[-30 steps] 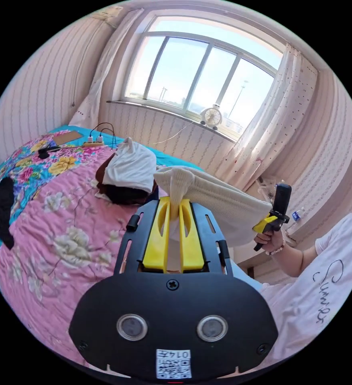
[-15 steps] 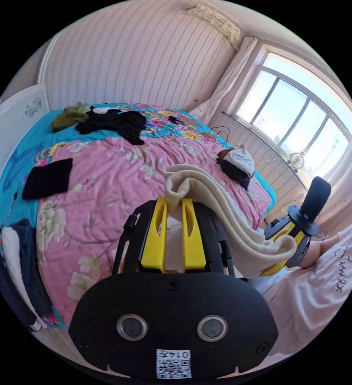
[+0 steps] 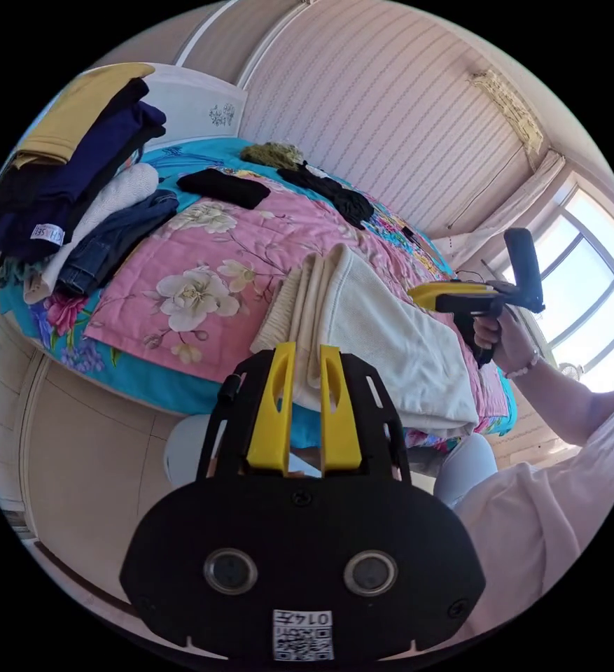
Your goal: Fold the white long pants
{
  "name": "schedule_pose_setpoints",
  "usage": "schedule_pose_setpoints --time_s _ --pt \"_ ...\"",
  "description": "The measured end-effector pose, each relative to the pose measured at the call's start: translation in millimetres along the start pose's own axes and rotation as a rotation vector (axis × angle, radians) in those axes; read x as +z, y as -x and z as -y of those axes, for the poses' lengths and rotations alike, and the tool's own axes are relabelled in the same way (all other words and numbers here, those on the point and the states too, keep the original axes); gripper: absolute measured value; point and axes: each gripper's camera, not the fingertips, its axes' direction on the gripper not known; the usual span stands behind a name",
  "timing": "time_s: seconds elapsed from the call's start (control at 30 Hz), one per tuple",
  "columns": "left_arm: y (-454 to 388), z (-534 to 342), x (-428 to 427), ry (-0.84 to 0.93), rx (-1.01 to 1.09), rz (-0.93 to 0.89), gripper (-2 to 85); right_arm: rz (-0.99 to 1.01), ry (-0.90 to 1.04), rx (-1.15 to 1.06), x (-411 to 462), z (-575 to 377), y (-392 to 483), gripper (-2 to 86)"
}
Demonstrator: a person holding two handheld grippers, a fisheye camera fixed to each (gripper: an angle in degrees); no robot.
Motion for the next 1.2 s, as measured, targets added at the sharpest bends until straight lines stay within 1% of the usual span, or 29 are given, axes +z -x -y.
schedule_pose_setpoints --time_s 0.07,0.13,0.2,0.27,0.4,0.5,0.57,0.73,0.83,0.9,0.93,1.0,1.07,1.13,1.2 --pt "-8 3 1 0.015 0.012 0.032 8.9 -0.049 0.021 -0.013 26 19 -14 9.8" --pt "-13 7 9 0.072 0.028 0.074 9.2 -0.054 0.050 -0.017 55 35 -27 10.3" --pt "-11 11 19 0.172 0.033 0.110 6.8 -0.043 0.089 -0.013 94 48 -44 10.8" --pt "-10 13 5 0.160 0.045 0.115 6.1 -0.046 0.114 -0.021 120 53 -53 11.1" --pt "-1 15 -58 0.085 0.052 -0.003 5.0 -0.085 0.111 -0.054 169 57 -72 12.0" --pt "9 10 -87 0.105 0.038 -0.048 4.5 -0.052 0.151 -0.027 208 58 -95 13.3" --pt "17 5 -92 0.126 0.020 -0.046 4.3 -0.019 0.173 -0.021 232 57 -105 13.6" --pt "43 5 -95 0.150 -0.068 -0.045 4.3 -0.042 0.219 -0.075 291 63 -115 13.5" --pt "50 11 -107 0.147 -0.071 -0.060 4.3 -0.010 0.276 -0.135 323 69 -120 10.5" --pt "53 15 -122 0.127 -0.066 -0.082 4.2 0.017 0.328 -0.185 342 68 -123 4.3" --pt "54 17 -127 0.117 -0.064 -0.091 4.2 0.010 0.325 -0.193 343 67 -124 3.6" --pt "55 25 -152 0.059 -0.055 -0.111 4.1 -0.003 0.245 -0.209 335 66 -130 2.4" --pt "58 31 -163 0.033 -0.054 -0.065 4.2 0.008 0.178 -0.199 331 68 -139 2.4" --pt "65 37 -154 0.081 -0.065 -0.004 4.4 0.046 0.188 -0.149 348 73 -155 3.0" --pt "82 36 -119 0.228 -0.130 0.000 5.2 0.054 0.309 -0.067 390 74 -176 7.3"
